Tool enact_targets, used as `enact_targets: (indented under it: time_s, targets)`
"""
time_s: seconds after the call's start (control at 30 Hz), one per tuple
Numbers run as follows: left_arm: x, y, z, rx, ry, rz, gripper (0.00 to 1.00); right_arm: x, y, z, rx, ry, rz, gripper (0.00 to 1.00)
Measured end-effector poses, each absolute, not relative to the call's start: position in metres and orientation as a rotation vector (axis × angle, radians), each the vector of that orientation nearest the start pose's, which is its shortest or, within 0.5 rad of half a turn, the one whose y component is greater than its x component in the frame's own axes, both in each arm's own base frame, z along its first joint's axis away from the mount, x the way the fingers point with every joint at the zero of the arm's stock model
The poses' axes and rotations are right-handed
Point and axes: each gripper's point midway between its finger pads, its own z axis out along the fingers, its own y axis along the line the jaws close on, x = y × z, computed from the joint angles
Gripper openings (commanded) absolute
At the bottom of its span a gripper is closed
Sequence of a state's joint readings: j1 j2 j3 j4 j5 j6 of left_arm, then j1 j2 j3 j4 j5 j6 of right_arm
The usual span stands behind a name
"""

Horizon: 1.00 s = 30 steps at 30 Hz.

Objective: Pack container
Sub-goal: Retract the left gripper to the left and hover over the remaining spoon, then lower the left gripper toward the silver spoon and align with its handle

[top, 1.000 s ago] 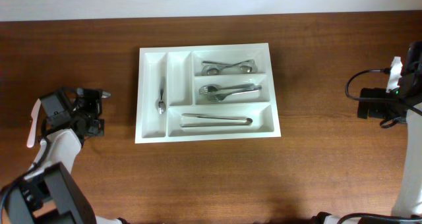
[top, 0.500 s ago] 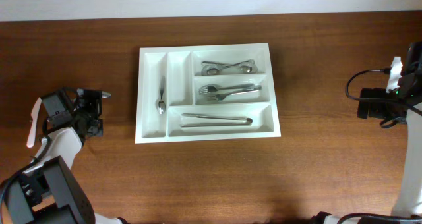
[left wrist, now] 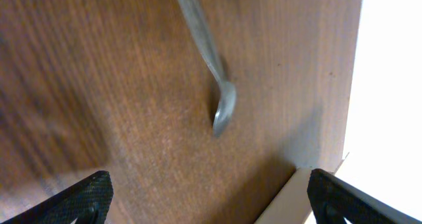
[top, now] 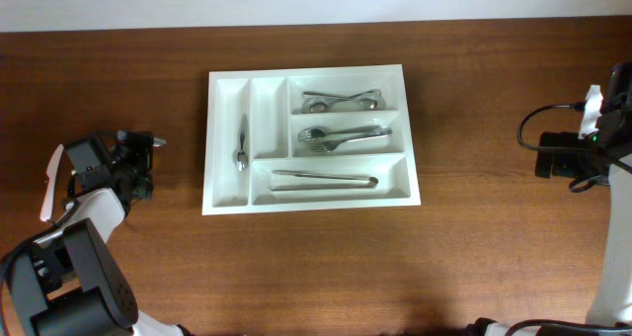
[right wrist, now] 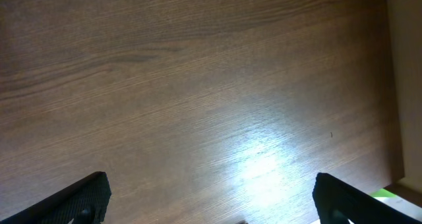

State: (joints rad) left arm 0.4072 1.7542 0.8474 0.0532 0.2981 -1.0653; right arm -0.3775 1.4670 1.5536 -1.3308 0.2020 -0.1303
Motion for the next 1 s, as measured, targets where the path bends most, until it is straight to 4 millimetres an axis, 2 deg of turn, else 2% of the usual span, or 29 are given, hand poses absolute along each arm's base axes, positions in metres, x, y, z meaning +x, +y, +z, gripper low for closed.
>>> enact_targets:
  time_s: [0.3,0.43,0.73,0.87,1.0]
  targets:
    - [0.407,0.136,0.038,-1.579,1.893,-0.624,0.92,0.275,-0.146,0.227,0.397,2.822,-0.398,0.99]
    - [0.406,0.143,0.027,-1.599,1.887,-0.611,0.89,0.275,-0.146,0.227,0.399,2.822,-0.398,0.99]
    - [0.438,0.14,0.027,-1.457,1.863,-0.747,0.89,0.275,-0.146,0.227,0.397,2.822,-0.398,0.99]
    - [0.439,0.139,0.024,-1.447,1.875,-0.761,0.68,0.275,-0.146,0.227,0.398,2.822,-0.398,0.99]
    - [0.439,0.138,0.019,-1.451,1.882,-0.766,0.65,0.275,-0.146,0.227,0.398,2.822,-0.398,0.99]
